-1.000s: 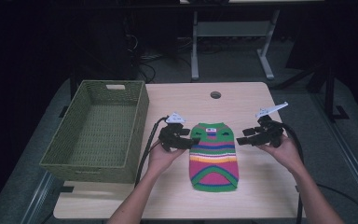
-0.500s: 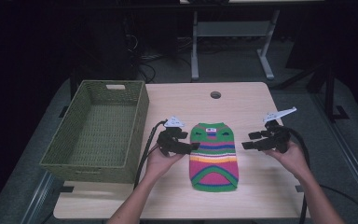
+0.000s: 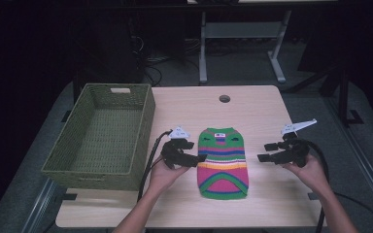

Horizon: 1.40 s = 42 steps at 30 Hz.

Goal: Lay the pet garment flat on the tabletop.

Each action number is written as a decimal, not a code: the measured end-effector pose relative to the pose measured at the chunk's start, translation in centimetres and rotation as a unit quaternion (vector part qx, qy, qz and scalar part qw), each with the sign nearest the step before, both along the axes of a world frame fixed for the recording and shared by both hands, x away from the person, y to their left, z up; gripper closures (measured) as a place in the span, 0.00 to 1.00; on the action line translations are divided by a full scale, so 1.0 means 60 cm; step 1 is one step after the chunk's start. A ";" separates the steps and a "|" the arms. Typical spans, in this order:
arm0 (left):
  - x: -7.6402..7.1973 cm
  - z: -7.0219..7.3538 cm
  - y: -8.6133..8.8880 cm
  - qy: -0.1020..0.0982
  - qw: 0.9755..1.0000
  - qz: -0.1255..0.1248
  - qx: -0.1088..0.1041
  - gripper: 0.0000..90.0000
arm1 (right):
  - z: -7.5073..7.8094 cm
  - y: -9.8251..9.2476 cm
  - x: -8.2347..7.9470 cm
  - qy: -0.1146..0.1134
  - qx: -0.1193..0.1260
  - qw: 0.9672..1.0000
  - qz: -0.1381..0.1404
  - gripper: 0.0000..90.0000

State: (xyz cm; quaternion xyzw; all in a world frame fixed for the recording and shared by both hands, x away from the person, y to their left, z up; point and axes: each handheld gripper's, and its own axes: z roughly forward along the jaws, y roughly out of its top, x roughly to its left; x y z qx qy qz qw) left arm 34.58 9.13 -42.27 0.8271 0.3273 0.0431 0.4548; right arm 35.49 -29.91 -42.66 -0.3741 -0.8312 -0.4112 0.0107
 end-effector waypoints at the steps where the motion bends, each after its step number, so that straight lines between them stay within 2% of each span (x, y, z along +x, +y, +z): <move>1: -0.001 -0.001 0.000 0.001 1.000 0.000 0.001 0.29 | -0.001 -0.002 -0.002 -0.003 0.001 1.000 0.002 0.32; 15: -0.029 -0.011 0.010 0.002 1.000 -0.003 0.005 0.29 | -0.008 -0.022 -0.037 -0.001 0.002 1.000 -0.003 0.30; 19: -0.034 -0.013 0.014 -0.001 1.000 -0.002 0.006 0.29 | -0.002 -0.025 -0.045 -0.012 0.005 1.000 -0.002 0.31; 22: -0.038 -0.014 0.014 0.000 1.000 -0.002 0.007 0.29 | -0.003 -0.027 -0.051 -0.011 0.006 1.000 -0.004 0.31; 36: -0.058 -0.023 0.024 0.007 1.000 -0.003 0.011 0.29 | -0.022 -0.049 -0.083 -0.013 0.007 1.000 -0.012 0.31; 42: -0.062 -0.020 0.026 -0.001 1.000 -0.004 0.016 0.29 | -0.030 -0.064 -0.096 -0.009 0.007 1.000 -0.021 0.31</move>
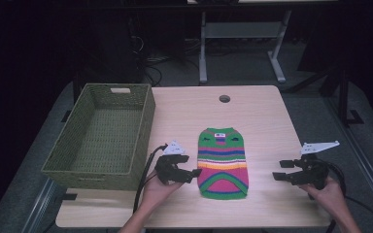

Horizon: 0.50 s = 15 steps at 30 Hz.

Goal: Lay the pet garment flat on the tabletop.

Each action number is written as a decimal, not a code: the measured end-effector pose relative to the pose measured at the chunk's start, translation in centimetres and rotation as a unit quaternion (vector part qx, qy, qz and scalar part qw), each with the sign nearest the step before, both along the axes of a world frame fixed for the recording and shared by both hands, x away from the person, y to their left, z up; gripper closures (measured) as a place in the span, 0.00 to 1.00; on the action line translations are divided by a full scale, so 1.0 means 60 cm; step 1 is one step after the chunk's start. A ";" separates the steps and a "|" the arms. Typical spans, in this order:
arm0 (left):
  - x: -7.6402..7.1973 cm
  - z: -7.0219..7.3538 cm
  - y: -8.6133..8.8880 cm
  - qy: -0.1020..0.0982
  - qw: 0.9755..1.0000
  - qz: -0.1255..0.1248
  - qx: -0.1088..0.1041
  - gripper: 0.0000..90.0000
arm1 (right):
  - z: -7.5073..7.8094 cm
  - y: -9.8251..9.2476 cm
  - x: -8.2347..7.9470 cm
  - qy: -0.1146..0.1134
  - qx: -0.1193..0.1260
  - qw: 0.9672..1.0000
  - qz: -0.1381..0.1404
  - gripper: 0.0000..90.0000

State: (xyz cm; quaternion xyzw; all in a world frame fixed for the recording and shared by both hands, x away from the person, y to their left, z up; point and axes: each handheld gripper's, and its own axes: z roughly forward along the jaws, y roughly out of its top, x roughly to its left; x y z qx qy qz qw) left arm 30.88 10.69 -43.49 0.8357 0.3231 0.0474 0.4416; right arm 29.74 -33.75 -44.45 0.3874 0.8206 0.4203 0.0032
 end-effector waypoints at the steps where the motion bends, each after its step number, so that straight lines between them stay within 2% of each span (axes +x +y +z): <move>1: -0.001 0.000 0.000 0.000 1.000 0.001 0.000 0.29 | -0.001 -0.002 -0.002 0.003 0.002 1.000 -0.002 0.31; 6: -0.006 0.001 0.002 0.001 1.000 0.004 0.004 0.29 | -0.009 -0.012 -0.012 0.003 0.009 1.000 -0.009 0.30; 15: -0.017 -0.003 0.013 0.000 1.000 0.007 0.012 0.28 | -0.019 -0.020 -0.033 0.001 0.000 1.000 -0.016 0.30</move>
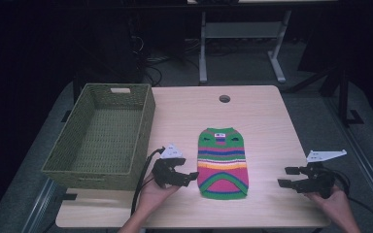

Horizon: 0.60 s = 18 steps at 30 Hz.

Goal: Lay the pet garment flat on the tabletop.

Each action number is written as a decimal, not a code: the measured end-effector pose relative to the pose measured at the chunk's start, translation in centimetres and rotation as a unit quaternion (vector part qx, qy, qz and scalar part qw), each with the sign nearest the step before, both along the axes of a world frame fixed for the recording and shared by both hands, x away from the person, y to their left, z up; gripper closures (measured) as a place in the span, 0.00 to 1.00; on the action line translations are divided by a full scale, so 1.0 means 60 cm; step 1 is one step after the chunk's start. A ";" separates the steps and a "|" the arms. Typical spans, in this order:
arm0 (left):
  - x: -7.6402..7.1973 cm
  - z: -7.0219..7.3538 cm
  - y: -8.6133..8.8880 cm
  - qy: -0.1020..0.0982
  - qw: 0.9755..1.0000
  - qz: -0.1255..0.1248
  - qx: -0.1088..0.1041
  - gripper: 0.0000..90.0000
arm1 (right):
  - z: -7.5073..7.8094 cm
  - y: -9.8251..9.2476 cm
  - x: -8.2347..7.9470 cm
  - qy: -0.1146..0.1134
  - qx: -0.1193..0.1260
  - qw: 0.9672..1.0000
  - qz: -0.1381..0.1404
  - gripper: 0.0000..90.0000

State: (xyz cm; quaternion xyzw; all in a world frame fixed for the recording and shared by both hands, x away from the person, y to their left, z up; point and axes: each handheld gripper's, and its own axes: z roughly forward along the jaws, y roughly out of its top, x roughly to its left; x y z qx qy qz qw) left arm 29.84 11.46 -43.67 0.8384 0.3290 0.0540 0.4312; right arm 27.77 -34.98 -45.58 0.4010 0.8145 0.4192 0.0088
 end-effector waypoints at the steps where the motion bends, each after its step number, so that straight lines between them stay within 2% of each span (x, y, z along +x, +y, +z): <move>1: -0.002 0.000 0.002 0.001 1.000 0.001 0.002 0.28 | -0.001 -0.002 -0.004 -0.002 -0.002 1.000 0.000 0.30; 18: -0.025 -0.009 0.012 -0.003 1.000 0.000 0.013 0.27 | -0.015 -0.026 -0.049 -0.009 -0.009 1.000 -0.020 0.29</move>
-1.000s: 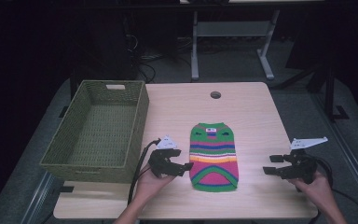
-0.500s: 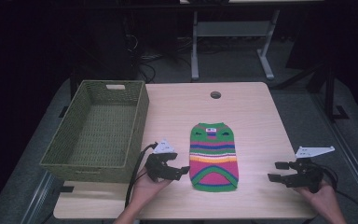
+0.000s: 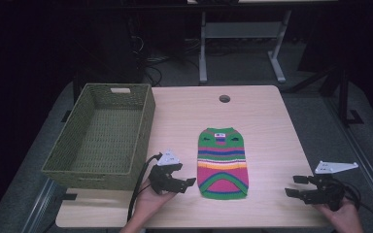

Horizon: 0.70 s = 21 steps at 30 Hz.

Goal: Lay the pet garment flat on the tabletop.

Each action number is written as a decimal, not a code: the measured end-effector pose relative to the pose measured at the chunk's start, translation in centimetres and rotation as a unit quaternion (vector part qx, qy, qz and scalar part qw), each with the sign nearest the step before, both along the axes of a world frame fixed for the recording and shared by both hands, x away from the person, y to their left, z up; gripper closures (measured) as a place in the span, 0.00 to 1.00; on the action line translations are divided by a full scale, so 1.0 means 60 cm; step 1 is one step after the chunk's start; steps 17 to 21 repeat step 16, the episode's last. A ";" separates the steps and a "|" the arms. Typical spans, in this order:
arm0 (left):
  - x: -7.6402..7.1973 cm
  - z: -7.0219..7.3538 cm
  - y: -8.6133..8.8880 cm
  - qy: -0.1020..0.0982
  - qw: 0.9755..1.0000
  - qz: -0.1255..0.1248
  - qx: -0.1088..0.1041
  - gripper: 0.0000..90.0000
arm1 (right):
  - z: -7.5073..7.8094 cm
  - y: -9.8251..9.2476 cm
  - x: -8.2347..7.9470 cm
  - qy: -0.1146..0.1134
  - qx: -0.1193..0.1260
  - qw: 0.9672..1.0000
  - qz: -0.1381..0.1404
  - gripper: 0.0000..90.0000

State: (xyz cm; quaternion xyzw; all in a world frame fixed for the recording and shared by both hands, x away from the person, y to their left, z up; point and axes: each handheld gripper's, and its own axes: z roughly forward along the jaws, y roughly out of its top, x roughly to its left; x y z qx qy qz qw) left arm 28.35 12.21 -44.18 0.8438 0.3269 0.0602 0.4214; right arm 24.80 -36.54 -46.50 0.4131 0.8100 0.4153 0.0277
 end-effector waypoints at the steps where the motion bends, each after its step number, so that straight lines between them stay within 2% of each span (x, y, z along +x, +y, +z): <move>1: -0.002 0.000 0.001 0.001 1.000 -0.002 0.000 0.27 | -0.001 0.000 -0.001 -0.001 -0.001 1.000 0.000 0.29; 12: -0.022 -0.001 0.007 -0.005 1.000 -0.004 -0.004 0.27 | -0.001 0.006 -0.017 -0.010 -0.008 1.000 -0.001 0.28; 15: -0.028 -0.007 0.009 -0.008 1.000 -0.005 0.001 0.27 | 0.000 0.011 -0.019 -0.014 -0.008 1.000 0.001 0.28; 21: -0.029 -0.008 0.009 -0.006 1.000 -0.004 -0.003 0.27 | 0.001 0.013 -0.020 -0.016 -0.010 1.000 0.004 0.28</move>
